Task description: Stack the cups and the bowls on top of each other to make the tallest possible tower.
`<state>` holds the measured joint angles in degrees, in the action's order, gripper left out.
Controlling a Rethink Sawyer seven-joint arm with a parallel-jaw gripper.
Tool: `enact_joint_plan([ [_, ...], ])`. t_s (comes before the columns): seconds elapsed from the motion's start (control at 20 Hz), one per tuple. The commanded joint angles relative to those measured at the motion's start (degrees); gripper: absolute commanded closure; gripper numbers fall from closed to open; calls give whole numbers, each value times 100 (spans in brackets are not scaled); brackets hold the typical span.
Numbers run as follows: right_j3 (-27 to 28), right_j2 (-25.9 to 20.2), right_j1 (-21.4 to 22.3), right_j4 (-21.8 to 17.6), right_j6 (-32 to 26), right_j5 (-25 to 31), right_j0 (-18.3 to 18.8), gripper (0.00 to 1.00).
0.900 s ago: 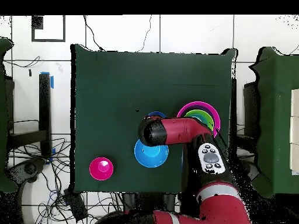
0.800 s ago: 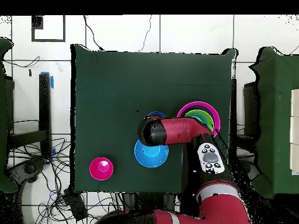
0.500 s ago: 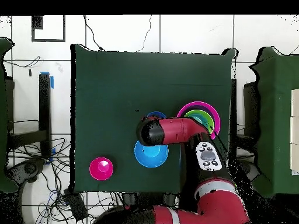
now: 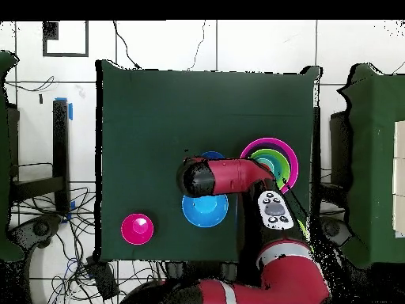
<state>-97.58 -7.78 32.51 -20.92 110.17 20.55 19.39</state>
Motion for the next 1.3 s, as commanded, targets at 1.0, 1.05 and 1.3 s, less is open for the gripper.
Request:
enact_joint_plan([
  [1.0, 90, -385, -745, 142, 509, -794, -125, 0],
  [1.05, 105, -346, -745, 133, 511, -808, -153, 0],
  [1.3, 185, -175, -743, 91, 506, -860, -268, 0],
])
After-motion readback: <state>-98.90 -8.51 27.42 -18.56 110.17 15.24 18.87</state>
